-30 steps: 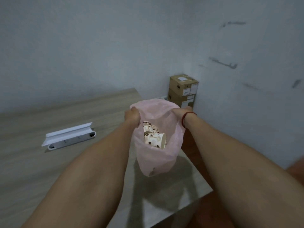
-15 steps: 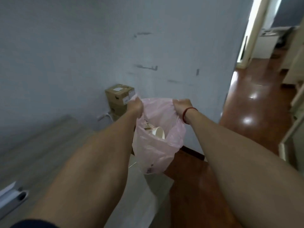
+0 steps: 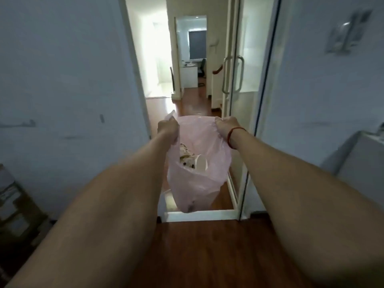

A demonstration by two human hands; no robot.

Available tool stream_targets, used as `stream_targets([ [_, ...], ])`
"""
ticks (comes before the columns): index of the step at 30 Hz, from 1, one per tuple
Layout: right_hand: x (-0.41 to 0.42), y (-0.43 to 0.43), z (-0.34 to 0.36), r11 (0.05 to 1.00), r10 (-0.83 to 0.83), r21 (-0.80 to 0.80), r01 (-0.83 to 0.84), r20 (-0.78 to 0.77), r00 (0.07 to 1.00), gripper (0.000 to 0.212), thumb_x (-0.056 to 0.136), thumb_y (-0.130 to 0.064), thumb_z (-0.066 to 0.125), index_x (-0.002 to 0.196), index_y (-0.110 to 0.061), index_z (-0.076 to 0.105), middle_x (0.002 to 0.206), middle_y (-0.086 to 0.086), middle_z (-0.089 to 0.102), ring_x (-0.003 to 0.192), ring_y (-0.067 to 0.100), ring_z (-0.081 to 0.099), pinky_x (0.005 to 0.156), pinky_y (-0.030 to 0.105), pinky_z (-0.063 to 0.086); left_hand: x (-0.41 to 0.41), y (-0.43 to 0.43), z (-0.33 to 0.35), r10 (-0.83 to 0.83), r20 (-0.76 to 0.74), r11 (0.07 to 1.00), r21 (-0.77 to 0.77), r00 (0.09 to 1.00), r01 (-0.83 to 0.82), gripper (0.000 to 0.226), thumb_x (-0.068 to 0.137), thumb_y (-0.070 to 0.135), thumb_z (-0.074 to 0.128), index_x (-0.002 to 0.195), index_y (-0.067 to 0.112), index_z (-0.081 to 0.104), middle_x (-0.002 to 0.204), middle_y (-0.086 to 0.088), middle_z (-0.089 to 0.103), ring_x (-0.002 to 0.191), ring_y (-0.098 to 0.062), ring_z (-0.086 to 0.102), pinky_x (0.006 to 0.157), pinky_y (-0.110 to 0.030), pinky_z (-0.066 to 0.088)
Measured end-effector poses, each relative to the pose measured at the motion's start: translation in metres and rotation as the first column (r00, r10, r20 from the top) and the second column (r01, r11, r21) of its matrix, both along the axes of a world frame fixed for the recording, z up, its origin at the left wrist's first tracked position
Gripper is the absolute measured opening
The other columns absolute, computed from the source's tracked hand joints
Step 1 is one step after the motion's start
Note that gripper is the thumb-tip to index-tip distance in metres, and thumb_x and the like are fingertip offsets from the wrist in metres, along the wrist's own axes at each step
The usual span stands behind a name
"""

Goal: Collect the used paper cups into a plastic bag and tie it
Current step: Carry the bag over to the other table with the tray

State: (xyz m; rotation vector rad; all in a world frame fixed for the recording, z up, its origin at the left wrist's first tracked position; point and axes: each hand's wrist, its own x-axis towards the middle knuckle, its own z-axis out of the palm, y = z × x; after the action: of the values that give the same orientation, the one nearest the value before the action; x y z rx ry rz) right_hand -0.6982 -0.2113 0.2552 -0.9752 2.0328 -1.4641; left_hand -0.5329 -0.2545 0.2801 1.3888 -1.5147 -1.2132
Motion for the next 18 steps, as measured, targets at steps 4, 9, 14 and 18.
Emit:
stream_targets([
  [4,-0.126,0.052,0.019,0.984,-0.177,-0.016,0.178,0.030,0.984,0.039,0.089,-0.030,0.050,0.111,0.000,0.062,0.094,0.010,0.057,0.082,0.024,0.054,0.074,0.032,0.044,-0.132,0.022,0.010,-0.139,-0.004,0.990,0.009,0.990,0.139,0.044,0.101,0.028,0.036,0.134,0.000,0.047,0.093,-0.013,0.060,0.064,-0.019,0.049,0.061,-0.026,0.044],
  [9,-0.259,0.139,0.027,0.907,-0.416,-0.052,0.418,0.048,0.908,0.030,0.090,-0.027,0.049,0.099,-0.002,0.062,0.079,0.009,0.058,0.051,0.016,0.046,0.047,0.024,0.037,-0.297,0.066,0.025,-0.412,-0.036,0.911,-0.044,0.910,0.411,0.048,0.102,0.026,0.032,0.132,-0.007,0.050,0.072,-0.009,0.054,0.050,-0.019,0.040,0.031,-0.011,0.025],
  [14,-0.377,0.246,0.026,0.777,-0.628,-0.017,0.629,0.033,0.777,0.020,0.090,-0.023,0.046,0.086,-0.007,0.057,0.059,0.010,0.049,0.044,0.018,0.040,0.044,0.022,0.029,-0.451,0.145,0.024,-0.622,-0.040,0.783,-0.060,0.782,0.619,0.041,0.100,0.023,0.037,0.084,-0.006,0.061,0.051,-0.007,0.053,0.052,-0.020,0.044,0.042,-0.018,0.034],
  [18,-0.456,0.331,0.019,0.638,-0.768,-0.031,0.769,0.030,0.639,0.029,0.093,-0.027,0.044,0.094,-0.005,0.063,0.058,0.005,0.047,0.049,0.018,0.043,0.048,0.025,0.033,-0.561,0.222,0.018,-0.760,-0.052,0.650,-0.021,0.648,0.760,0.041,0.100,0.024,0.037,0.122,-0.005,0.056,0.068,-0.004,0.048,0.057,-0.016,0.045,0.043,-0.019,0.031],
])
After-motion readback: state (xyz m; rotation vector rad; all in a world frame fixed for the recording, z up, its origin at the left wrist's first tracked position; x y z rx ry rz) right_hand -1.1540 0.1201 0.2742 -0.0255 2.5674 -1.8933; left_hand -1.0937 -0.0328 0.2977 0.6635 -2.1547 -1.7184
